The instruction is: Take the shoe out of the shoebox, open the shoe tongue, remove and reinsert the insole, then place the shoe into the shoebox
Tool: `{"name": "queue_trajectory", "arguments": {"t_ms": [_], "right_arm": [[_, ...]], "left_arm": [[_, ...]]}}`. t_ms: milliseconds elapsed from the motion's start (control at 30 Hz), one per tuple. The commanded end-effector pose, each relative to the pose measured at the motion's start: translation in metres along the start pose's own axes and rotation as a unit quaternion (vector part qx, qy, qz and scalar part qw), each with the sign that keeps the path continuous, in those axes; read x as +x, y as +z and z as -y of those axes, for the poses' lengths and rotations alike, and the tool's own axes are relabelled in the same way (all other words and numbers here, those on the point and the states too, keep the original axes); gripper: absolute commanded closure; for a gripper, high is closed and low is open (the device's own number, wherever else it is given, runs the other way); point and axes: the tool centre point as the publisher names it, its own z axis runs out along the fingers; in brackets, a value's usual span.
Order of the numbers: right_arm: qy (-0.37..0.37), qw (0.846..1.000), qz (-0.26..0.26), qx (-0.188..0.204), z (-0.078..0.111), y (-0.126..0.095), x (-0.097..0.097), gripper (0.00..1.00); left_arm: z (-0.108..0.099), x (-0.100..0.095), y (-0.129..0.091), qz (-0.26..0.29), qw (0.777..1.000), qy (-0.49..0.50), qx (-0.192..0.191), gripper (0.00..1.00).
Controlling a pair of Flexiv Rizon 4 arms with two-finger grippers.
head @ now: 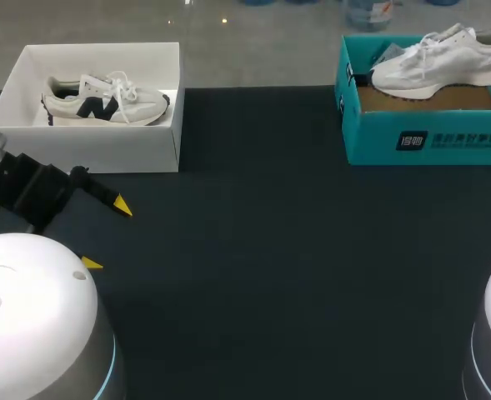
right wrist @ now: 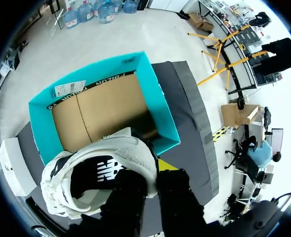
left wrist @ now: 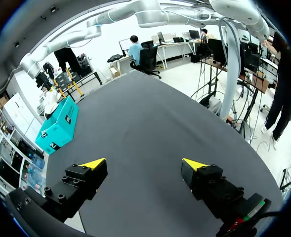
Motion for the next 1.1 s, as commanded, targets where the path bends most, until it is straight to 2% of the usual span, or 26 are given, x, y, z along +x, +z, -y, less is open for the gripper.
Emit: {"name": "queue_trajectory", "arguments": {"t_ms": [33, 267, 700, 1100], "right_arm": [[0.012, 1.0, -0.003, 0.003, 0.002, 0.008, -0.006, 1.0], [0.056, 0.998, 0.005, 0.011, 0.003, 0.015, -0.008, 1.0], [0.056, 0.998, 0.005, 0.011, 0.003, 0.015, -0.008, 1.0], [0.087, 0.996, 0.01, 0.025, -0.012, 0.023, -0.007, 1.0]], "left_arm": [[-0.001, -0.001, 0.0, -0.002, 1.0, 0.0, -0.001, 0.0], [-0.001, -0.001, 0.0, -0.002, 1.0, 0.0, -0.001, 0.0], [-0.001, -0.001, 0.0, -0.002, 1.0, 0.0, -0.001, 0.0], [-0.001, -0.001, 0.0, -0.002, 1.0, 0.0, -0.001, 0.0]]}}
